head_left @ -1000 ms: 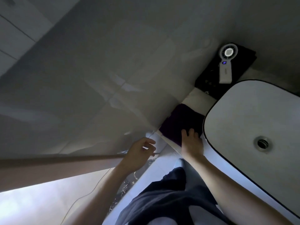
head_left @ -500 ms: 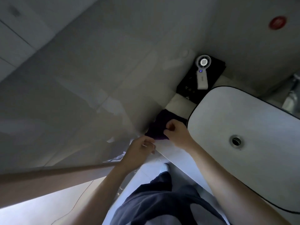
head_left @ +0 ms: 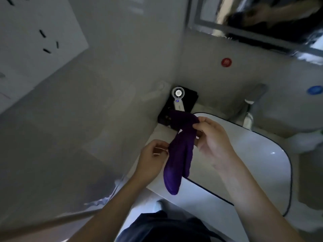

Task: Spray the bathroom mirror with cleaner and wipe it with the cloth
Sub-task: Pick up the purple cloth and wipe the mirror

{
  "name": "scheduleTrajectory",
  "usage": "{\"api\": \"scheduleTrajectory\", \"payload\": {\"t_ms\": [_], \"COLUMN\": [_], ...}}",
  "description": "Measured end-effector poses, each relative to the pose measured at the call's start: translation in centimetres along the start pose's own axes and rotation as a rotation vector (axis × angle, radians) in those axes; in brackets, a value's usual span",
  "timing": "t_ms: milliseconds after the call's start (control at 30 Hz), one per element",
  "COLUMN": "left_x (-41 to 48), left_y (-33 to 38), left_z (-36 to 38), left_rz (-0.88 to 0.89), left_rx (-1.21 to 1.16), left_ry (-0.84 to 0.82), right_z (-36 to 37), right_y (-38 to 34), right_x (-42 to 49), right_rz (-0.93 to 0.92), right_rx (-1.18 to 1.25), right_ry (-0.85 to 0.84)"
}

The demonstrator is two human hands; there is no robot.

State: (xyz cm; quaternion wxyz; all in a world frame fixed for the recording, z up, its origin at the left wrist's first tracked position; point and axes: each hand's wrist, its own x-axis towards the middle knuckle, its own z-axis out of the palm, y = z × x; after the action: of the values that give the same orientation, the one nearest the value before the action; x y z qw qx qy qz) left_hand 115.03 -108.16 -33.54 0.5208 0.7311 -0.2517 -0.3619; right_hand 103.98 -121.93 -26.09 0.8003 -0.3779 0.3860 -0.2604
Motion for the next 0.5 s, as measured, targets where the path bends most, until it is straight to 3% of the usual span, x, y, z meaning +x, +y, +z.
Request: {"api": "scheduleTrajectory", "payload": {"t_ms": [200, 500], "left_x": [0.0, 1.5], "left_y": [5.1, 12.4], "left_z": [5.8, 16.5], "left_rz": [0.247, 0.416], "left_rx": [-0.054, -0.115], "left_ry": [-0.185, -0.462], "right_z": [-2.8, -7.3], "right_y": [-5.0, -9.8], "right_x": [-3.0, -7.0], "right_rz": [-0.259, -0.501], "right_rx": [0.385, 0.491], "right_ry": [0.247, 0.453]}}
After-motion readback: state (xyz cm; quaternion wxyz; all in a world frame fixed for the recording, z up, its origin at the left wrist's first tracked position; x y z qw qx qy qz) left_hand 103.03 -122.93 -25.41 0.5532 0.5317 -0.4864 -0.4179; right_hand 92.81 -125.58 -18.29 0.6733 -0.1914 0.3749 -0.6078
